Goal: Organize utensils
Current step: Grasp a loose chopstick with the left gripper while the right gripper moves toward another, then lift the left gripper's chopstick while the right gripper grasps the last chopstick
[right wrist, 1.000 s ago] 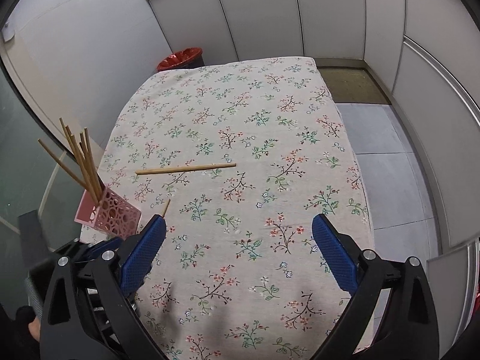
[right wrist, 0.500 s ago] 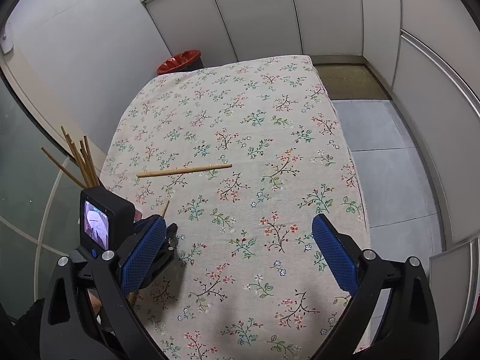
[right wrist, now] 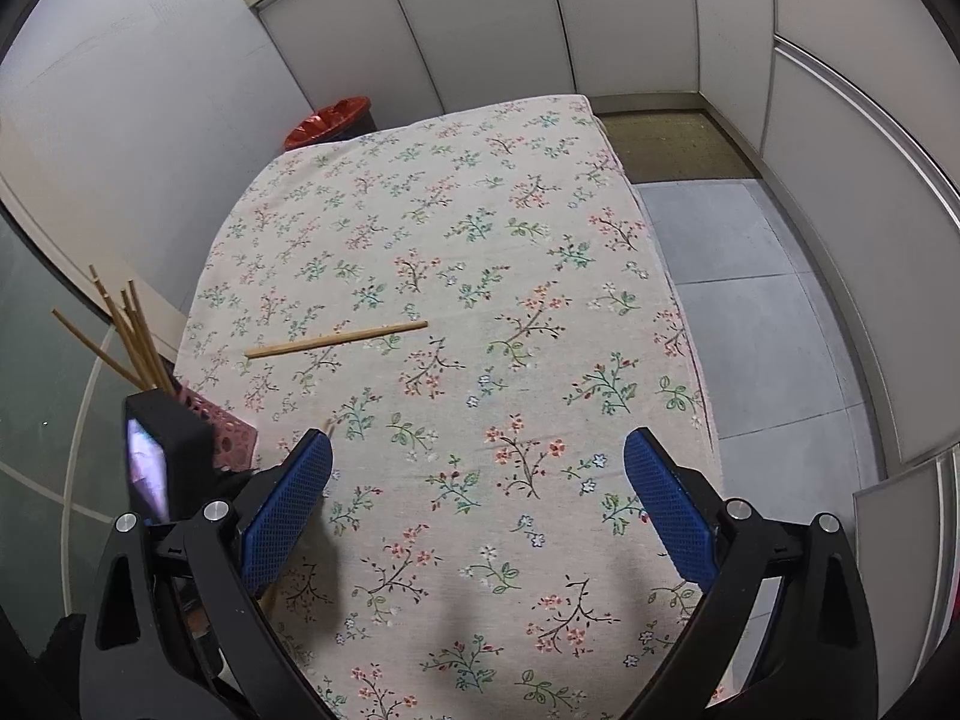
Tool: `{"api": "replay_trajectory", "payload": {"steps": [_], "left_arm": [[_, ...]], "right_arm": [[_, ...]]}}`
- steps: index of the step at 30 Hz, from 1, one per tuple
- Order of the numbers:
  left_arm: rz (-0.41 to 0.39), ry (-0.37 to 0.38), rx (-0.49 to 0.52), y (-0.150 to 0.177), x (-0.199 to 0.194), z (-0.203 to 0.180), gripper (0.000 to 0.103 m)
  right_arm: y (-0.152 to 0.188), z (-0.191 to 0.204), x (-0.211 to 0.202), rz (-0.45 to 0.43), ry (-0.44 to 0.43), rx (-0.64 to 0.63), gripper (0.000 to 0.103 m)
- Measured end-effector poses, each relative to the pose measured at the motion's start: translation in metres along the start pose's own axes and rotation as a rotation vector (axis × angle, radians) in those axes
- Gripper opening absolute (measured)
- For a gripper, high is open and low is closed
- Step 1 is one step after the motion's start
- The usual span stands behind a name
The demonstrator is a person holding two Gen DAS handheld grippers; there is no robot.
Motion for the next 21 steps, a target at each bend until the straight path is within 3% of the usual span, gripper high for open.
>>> {"api": "replay_trajectory", "payload": {"steps": [12, 21], "left_arm": [[-0.262, 0.107, -0.003, -0.01, -0.125, 0.008, 0.006], [-0.376, 0.145, -0.076, -0.01, -0.18, 0.055, 0.006]], "right_arm": [[0.001, 0.004, 0.03, 0.055, 0.031, 0.022, 0.094], [-0.008, 0.032, 0.092, 0.16, 0.019, 0.085, 0.077]]}}
Point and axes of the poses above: each gripper's, at about its wrist camera, not at the fingertips, and x roughly the way its jaws point, z to its left, y to its underside, the point moved 1 cm from there along x, roughly the way its jaws point, and after that the axes turned 12 degrees about -z, right-handed, at the moved point
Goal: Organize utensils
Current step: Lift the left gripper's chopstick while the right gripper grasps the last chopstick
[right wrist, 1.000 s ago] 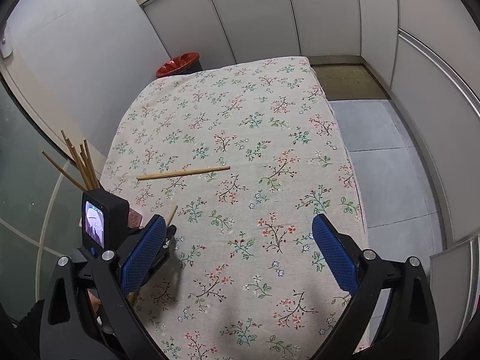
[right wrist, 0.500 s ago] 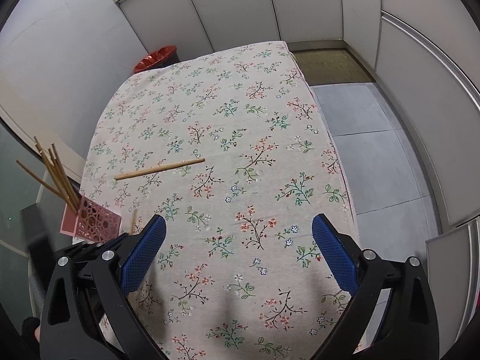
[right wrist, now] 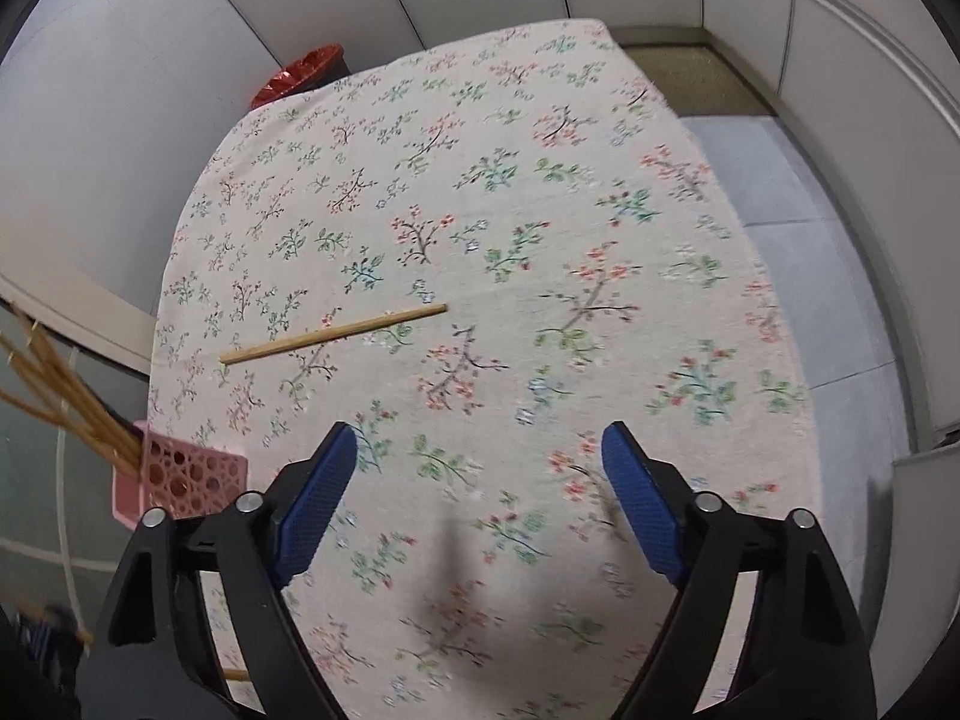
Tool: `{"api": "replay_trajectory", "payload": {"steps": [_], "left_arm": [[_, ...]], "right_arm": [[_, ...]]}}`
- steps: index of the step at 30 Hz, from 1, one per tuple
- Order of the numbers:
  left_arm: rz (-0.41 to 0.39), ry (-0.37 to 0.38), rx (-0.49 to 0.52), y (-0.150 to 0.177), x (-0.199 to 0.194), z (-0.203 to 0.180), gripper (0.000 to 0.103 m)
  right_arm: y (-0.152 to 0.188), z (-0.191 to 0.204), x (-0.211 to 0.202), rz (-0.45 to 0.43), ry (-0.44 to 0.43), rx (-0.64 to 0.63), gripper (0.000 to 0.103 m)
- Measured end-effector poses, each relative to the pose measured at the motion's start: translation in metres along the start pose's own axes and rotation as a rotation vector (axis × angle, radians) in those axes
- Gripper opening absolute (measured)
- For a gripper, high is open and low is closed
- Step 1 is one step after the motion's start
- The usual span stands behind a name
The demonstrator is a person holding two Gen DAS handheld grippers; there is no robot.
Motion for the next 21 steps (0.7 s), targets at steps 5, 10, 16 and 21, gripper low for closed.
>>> {"api": "replay_trajectory", "payload": {"steps": [5, 10, 16, 21], "left_arm": [[-0.06, 0.011, -0.037, -0.012, -0.022, 0.016, 0.006], [-0.114, 0.003, -0.095, -0.025, -0.036, 0.037, 0.006], [-0.141, -0.023, -0.141, -0.031, -0.041, 0.057, 0.006], [-0.154, -0.045, -0.164, -0.031, -0.045, 0.067, 0.006]], "right_arm": [[-0.009, 0.021, 0.045, 0.07, -0.011, 0.075, 0.066], [-0.022, 0.035, 0.098, 0.123, 0.021, 0.152, 0.058], [-0.036, 0.052, 0.127, 0.127, 0.092, 0.212, 0.048], [-0.036, 0.073, 0.134, 0.106, 0.27, 0.2, 0.035]]}}
Point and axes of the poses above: each gripper's, at about its wrist camera, not at the fingertips, and x roughly the way its jaws point, z to its left, y to its underside, the point moved 1 cm from there along x, roughly the way its jaws point, and after that the axes turned 12 degrees about -z, right-handed, at the moved point
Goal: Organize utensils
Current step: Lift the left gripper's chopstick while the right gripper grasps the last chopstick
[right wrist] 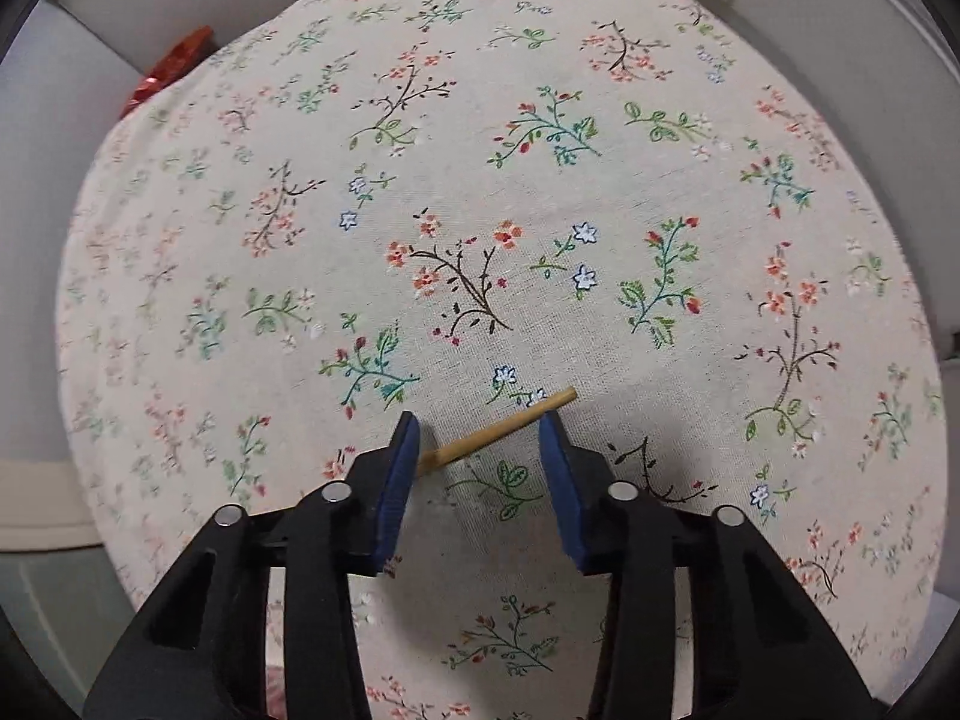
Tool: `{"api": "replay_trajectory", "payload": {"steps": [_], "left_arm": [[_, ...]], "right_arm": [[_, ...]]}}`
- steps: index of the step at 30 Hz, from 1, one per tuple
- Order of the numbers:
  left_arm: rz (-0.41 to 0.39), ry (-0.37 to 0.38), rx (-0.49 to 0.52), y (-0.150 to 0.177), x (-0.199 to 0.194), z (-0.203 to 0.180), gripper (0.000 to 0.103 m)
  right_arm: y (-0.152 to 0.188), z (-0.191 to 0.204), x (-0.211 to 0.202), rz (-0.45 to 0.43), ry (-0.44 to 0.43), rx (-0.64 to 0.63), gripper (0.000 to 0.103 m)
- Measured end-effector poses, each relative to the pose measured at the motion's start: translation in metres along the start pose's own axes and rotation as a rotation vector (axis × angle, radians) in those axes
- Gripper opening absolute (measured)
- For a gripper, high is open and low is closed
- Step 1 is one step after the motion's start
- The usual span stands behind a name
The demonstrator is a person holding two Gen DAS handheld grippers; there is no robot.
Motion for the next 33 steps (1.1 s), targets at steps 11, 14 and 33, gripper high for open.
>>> {"api": "replay_trajectory", "payload": {"steps": [11, 14, 33], "left_arm": [[-0.011, -0.018, -0.008, -0.001, 0.001, 0.007, 0.006], [-0.015, -0.025, -0.007, -0.001, 0.001, 0.007, 0.006], [-0.032, -0.063, -0.011, -0.004, 0.001, 0.016, 0.006]], "right_arm": [[-0.019, -0.025, 0.004, -0.081, -0.043, 0.105, 0.0], [-0.026, -0.042, -0.005, -0.106, -0.059, 0.104, 0.0], [-0.022, -0.037, 0.004, -0.013, -0.114, -0.034, 0.032]]}}
Point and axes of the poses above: each gripper's, at about its wrist camera, not at the fingertips, and x roughly the way its jaws point, z to its left, y to its underside, the point moved 1 cm from there along x, roughly the way its jaws point, and after that the axes turned 12 degrees about -z, right-handed, at the moved point
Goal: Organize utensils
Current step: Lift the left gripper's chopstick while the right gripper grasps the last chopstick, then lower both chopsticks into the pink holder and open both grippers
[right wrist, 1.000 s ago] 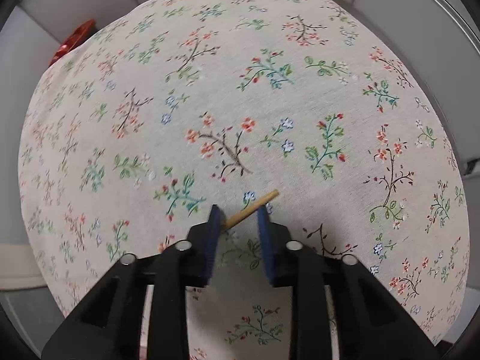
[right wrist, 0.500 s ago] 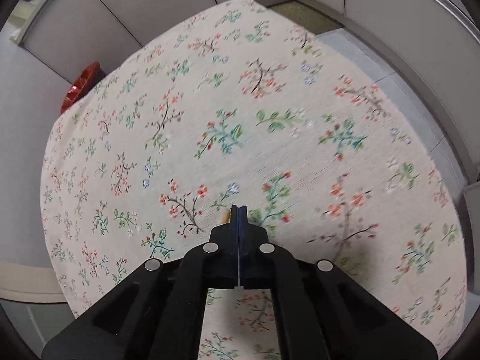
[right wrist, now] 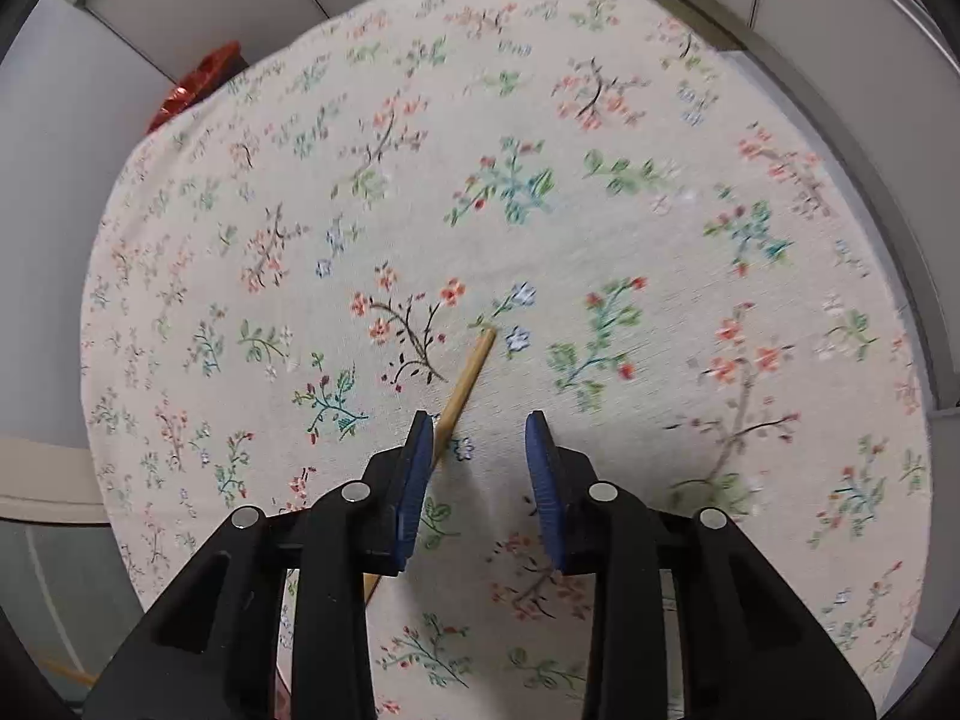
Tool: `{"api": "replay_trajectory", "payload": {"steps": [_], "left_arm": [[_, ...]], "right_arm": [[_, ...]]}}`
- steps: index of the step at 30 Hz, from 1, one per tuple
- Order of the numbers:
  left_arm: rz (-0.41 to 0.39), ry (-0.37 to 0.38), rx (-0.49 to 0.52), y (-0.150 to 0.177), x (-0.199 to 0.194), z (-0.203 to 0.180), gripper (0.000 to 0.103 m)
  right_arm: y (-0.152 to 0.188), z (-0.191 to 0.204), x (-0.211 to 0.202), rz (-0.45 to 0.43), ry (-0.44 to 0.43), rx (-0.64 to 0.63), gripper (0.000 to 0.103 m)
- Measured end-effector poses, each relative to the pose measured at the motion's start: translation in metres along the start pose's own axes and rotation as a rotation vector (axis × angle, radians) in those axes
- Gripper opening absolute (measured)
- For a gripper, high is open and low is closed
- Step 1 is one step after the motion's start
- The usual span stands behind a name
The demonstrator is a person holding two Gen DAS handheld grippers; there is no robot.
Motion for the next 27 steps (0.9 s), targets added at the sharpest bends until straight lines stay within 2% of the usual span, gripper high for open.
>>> {"api": "replay_trajectory", "payload": {"steps": [3, 6, 7, 8, 10, 12, 17, 22, 27], "left_arm": [[-0.006, -0.004, -0.009, -0.002, -0.001, 0.003, 0.006], [-0.011, -0.011, -0.002, -0.001, -0.002, 0.003, 0.006], [-0.013, -0.012, 0.0, -0.002, -0.002, 0.002, 0.006], [-0.018, -0.015, 0.004, -0.002, -0.003, 0.002, 0.006], [-0.028, -0.018, 0.009, -0.004, -0.004, 0.002, 0.006], [-0.04, -0.022, 0.011, -0.006, -0.007, 0.003, 0.006], [-0.097, -0.042, 0.011, -0.013, -0.017, 0.004, 0.006], [-0.151, -0.055, 0.036, -0.015, -0.025, -0.004, 0.006], [-0.199, -0.109, 0.085, -0.015, -0.025, -0.012, 0.006]], "right_arm": [[0.001, 0.017, 0.004, -0.051, 0.057, -0.066, 0.032], [0.003, 0.031, 0.006, -0.063, 0.088, -0.117, 0.031], [0.002, 0.034, 0.006, -0.07, 0.102, -0.135, 0.026], [0.002, 0.04, 0.008, -0.083, 0.131, -0.173, 0.016], [0.004, 0.043, 0.008, -0.098, 0.158, -0.227, 0.012], [0.005, 0.039, 0.005, -0.083, 0.125, -0.215, 0.005], [0.005, 0.017, -0.028, -0.129, 0.018, -0.161, 0.004], [0.011, 0.012, -0.092, -0.232, -0.1, -0.173, 0.004], [0.026, 0.017, -0.167, -0.371, -0.206, -0.244, 0.004]]}}
Point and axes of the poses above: each gripper's, at about its wrist camera, not at the fingertips, and x roughly the way its jaws point, z to its left, y to its underside, the point moved 1 cm from there along x, roughly the way its jaws point, and after that the axes turned 12 degrees about -z, right-handed, at the moved point
